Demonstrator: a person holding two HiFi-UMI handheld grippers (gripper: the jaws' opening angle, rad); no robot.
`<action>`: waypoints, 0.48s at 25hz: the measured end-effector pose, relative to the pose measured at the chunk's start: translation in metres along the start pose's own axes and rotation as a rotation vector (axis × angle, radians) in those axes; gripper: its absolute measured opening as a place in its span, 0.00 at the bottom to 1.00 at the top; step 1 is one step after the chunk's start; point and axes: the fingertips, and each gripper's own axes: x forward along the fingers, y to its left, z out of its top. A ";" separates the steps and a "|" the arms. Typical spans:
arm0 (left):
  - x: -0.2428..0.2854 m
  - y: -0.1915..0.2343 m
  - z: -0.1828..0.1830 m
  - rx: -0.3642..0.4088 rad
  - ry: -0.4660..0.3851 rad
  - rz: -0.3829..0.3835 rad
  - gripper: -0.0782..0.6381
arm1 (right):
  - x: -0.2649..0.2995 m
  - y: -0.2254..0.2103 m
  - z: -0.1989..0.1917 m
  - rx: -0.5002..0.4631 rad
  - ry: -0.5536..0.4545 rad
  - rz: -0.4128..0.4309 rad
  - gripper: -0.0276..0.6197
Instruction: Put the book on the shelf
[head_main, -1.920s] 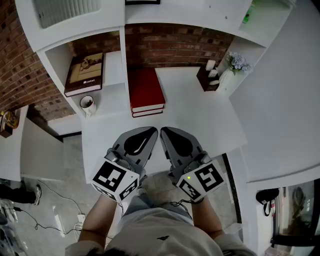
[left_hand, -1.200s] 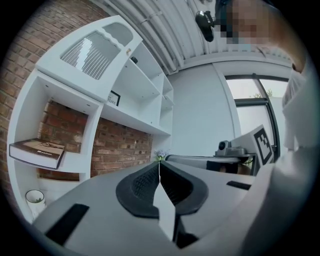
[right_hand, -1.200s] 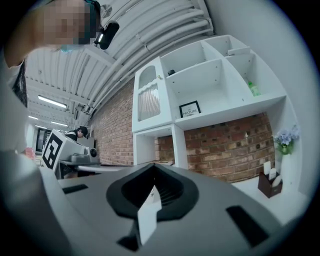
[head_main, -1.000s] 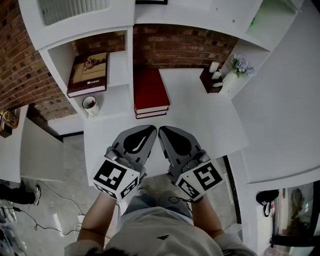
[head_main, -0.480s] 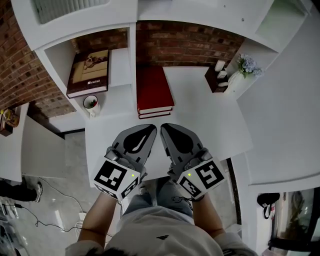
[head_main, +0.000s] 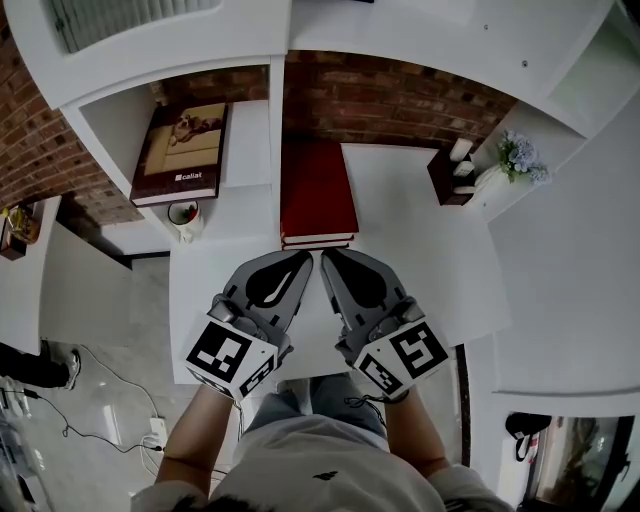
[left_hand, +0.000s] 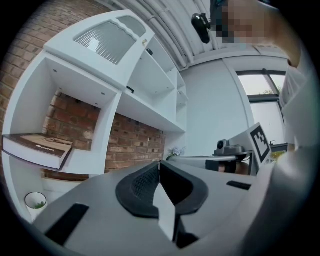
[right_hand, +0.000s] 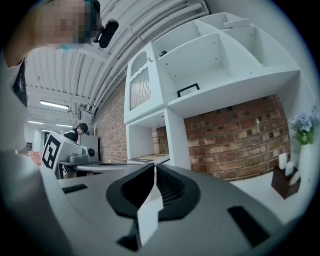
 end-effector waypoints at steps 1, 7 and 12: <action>0.004 0.003 -0.002 -0.004 0.004 0.004 0.13 | 0.003 -0.005 -0.001 0.002 0.006 0.003 0.06; 0.028 0.020 -0.012 -0.026 0.024 0.030 0.13 | 0.019 -0.031 -0.011 0.014 0.037 0.020 0.06; 0.042 0.033 -0.023 -0.045 0.046 0.052 0.13 | 0.028 -0.051 -0.022 0.030 0.063 0.019 0.06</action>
